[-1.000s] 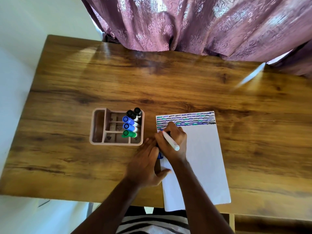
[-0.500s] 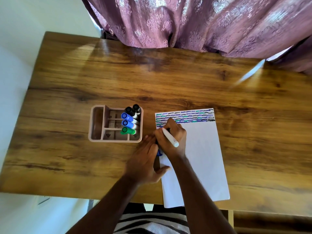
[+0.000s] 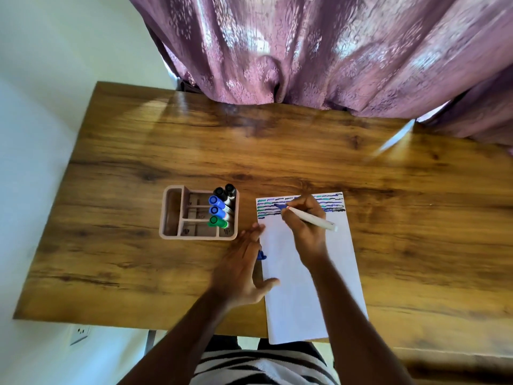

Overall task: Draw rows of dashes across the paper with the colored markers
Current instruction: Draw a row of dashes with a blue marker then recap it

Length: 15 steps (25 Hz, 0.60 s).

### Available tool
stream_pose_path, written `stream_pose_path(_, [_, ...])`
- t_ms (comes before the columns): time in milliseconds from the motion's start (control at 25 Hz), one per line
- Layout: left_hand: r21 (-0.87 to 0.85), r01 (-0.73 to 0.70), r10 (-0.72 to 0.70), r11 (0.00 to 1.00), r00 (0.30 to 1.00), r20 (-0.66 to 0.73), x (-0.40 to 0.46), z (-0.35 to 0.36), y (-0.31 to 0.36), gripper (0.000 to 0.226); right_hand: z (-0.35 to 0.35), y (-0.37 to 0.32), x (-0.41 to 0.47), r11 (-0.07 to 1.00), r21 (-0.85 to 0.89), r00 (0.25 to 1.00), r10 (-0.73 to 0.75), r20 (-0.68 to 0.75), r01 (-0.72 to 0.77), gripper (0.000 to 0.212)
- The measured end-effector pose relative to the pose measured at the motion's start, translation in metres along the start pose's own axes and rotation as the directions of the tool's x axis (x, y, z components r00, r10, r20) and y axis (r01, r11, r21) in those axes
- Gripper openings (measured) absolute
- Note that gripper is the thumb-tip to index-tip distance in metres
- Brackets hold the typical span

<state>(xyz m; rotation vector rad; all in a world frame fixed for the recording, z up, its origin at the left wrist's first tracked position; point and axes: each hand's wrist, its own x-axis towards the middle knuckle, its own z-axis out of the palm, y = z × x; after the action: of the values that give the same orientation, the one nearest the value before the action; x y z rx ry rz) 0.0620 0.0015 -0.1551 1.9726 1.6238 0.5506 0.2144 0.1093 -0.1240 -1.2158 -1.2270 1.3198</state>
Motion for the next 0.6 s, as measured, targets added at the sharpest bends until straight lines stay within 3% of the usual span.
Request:
stream_pose_path(160, [-0.325, 0.062, -0.072, 0.944, 0.997, -0.020, -0.012, -0.024, 0.016, 0.051, -0.021, -0.041, -0.032, 0.998, 0.057, 0.979, -0.001, 0.205, -0.011, 0.008])
stream_pose_path(280, [-0.353, 0.114, -0.127, 0.928, 0.992, -0.012, -0.029, -0.038, 0.029, 0.028, -0.026, -0.054, -0.057, 0.987, 0.120, 0.955, 0.065, 0.288, -0.103, 0.010])
stream_pose_path(480, [-0.457, 0.078, -0.140, 0.886, 0.985, -0.104, -0.039, -0.065, 0.040, 0.024, -0.018, -0.065, -0.079, 0.985, 0.116, 0.965, 0.093, 0.246, -0.124, 0.011])
stream_pose_path(600, [-0.430, 0.043, -0.123, 0.902, 0.980, -0.158, -0.042, -0.074, 0.043, 0.019, -0.017, -0.072, -0.082, 0.987, 0.110, 0.966, 0.085, 0.245, -0.115, 0.011])
